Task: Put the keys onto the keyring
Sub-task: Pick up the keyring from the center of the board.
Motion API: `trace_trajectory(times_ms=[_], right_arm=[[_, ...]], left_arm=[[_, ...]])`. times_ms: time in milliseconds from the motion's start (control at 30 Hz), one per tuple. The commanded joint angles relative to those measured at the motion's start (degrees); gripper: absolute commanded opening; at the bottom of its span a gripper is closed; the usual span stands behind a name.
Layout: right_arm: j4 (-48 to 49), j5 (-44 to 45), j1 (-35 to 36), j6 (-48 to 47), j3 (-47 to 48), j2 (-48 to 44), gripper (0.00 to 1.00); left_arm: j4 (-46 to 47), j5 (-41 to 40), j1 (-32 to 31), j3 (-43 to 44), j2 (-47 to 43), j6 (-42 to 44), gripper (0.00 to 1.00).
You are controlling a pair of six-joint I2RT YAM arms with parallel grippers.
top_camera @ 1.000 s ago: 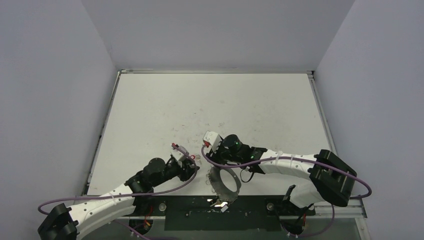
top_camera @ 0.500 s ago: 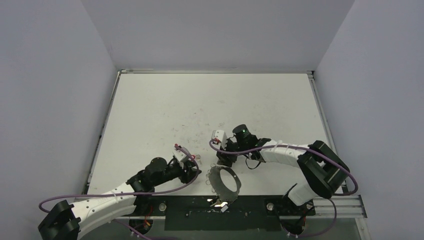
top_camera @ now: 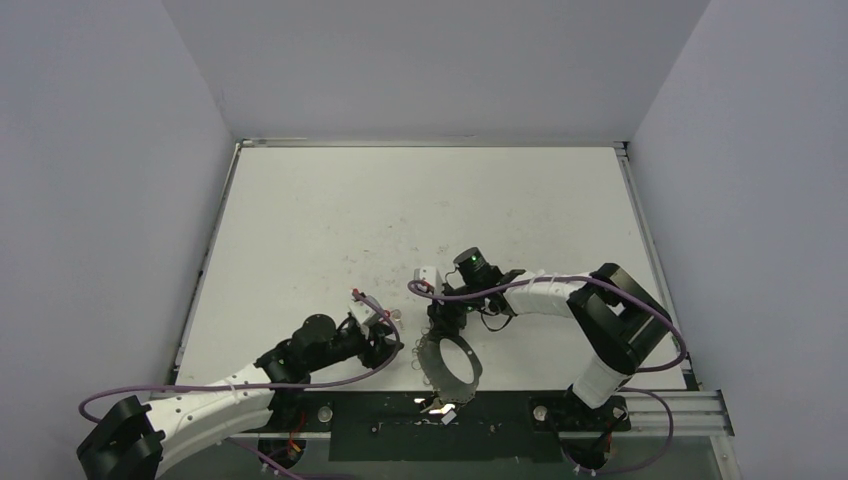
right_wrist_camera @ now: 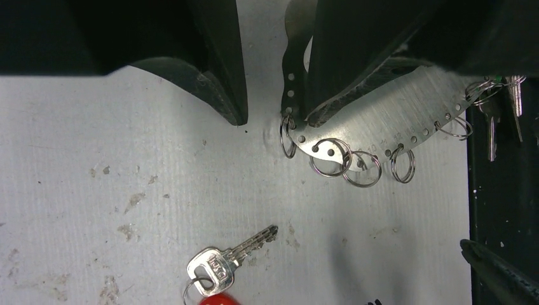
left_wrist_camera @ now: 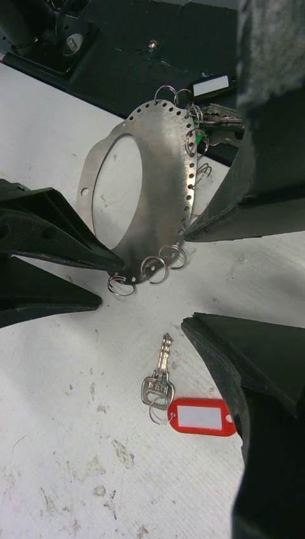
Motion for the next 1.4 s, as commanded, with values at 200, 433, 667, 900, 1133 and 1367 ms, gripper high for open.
trace_trajectory(times_ms=[200, 433, 667, 900, 1133, 1367], right_arm=[[1.7, -3.9, 1.1, -0.8, 3.6, 3.1, 0.1], [-0.1, -2.8, 1.2, -1.5, 3.1, -2.1, 0.0], [-0.1, -4.2, 3.0, -0.6, 0.0, -14.0, 0.0], [-2.6, -3.9, 6.9, 0.5, -0.5, -19.0, 0.0], [-3.6, -2.0, 9.6, 1.0, 0.4, -20.3, 0.0], [-3.5, -0.6, 10.1, 1.8, 0.9, -21.3, 0.0]], left_arm=[[3.5, 1.0, -0.4, 1.9, -0.1, 1.7, 0.44], [5.1, 0.0, -0.3, 1.0, -0.3, 1.0, 0.44], [12.1, -0.3, -0.3, -0.9, -0.6, 3.1, 0.49], [23.7, 6.5, -0.4, -3.7, -1.0, 9.6, 0.48], [22.8, 9.9, -0.4, -3.0, -2.1, 11.8, 0.37], [20.9, 11.9, -0.4, -2.4, -0.2, 11.7, 0.38]])
